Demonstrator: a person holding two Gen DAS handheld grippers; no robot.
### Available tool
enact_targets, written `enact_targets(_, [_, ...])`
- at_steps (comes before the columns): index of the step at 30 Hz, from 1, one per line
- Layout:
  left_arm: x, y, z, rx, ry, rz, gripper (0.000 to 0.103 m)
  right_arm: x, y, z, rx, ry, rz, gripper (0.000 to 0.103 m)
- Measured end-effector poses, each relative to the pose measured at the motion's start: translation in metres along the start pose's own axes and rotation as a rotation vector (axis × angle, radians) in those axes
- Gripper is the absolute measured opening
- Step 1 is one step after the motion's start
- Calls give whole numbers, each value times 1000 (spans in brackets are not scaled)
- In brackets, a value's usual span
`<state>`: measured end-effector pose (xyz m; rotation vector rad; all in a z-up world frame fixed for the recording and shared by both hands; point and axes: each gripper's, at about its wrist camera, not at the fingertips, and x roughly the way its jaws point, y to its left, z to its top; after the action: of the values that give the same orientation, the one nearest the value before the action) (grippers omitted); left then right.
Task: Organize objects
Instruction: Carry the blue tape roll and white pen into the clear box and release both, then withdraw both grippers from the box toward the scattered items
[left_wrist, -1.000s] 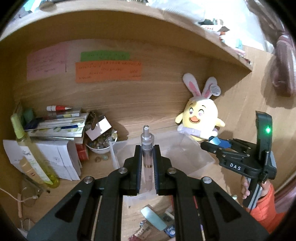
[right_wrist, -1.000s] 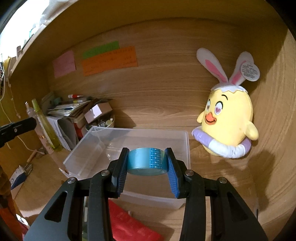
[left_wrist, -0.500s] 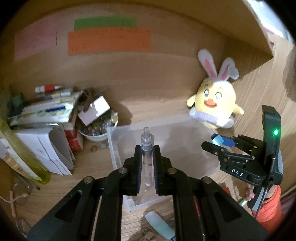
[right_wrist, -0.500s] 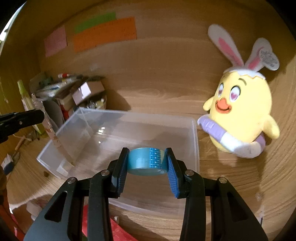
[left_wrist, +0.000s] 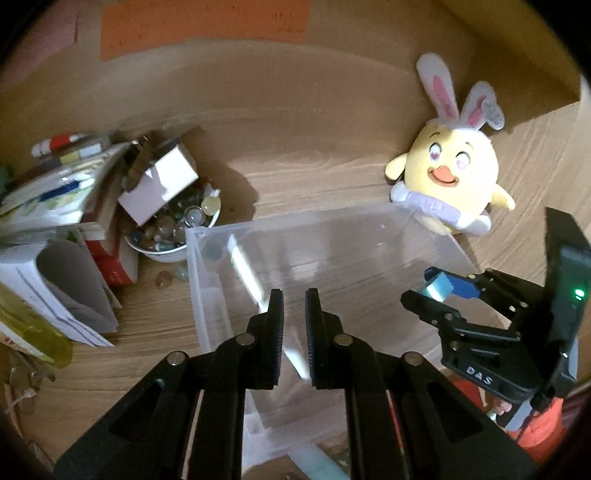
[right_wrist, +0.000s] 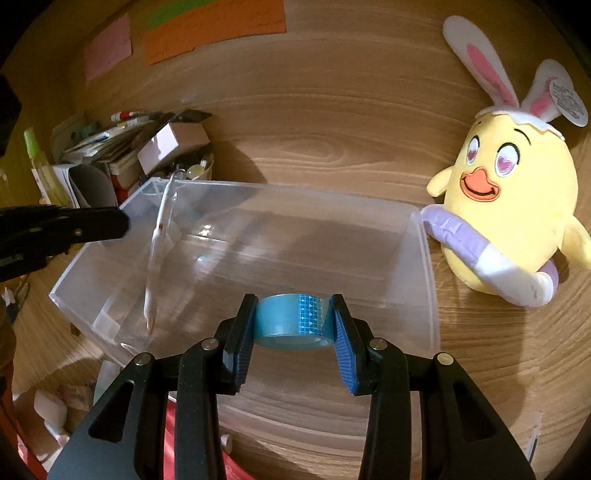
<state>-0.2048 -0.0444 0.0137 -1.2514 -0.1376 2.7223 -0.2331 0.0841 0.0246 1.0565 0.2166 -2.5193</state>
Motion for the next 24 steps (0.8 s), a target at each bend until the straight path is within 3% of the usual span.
enact_targets(8, [7, 3, -3, -20, 20, -20, 11, 0, 0, 0, -13, -5, -15, 36])
enact_targets(11, [1, 2, -5, -13, 10, -23, 11, -2, 0, 0, -13, -9, -19, 49])
enact_targets(13, [-2, 1, -7, -10, 6, -26, 18, -6, 2, 1, -19, -30, -32, 58])
enact_targets(19, [-21, 0, -13, 0, -27, -23, 35, -16, 7, 3, -38, -57, -59, 67])
enact_targets(22, [-34, 1, -17, 0, -57, -19, 55, -21, 8, 4, -32, -61, -67, 74])
enact_targets(24, [-43, 1, -20, 5, -77, -14, 60, -27, 7, 3, -24, -68, -69, 76])
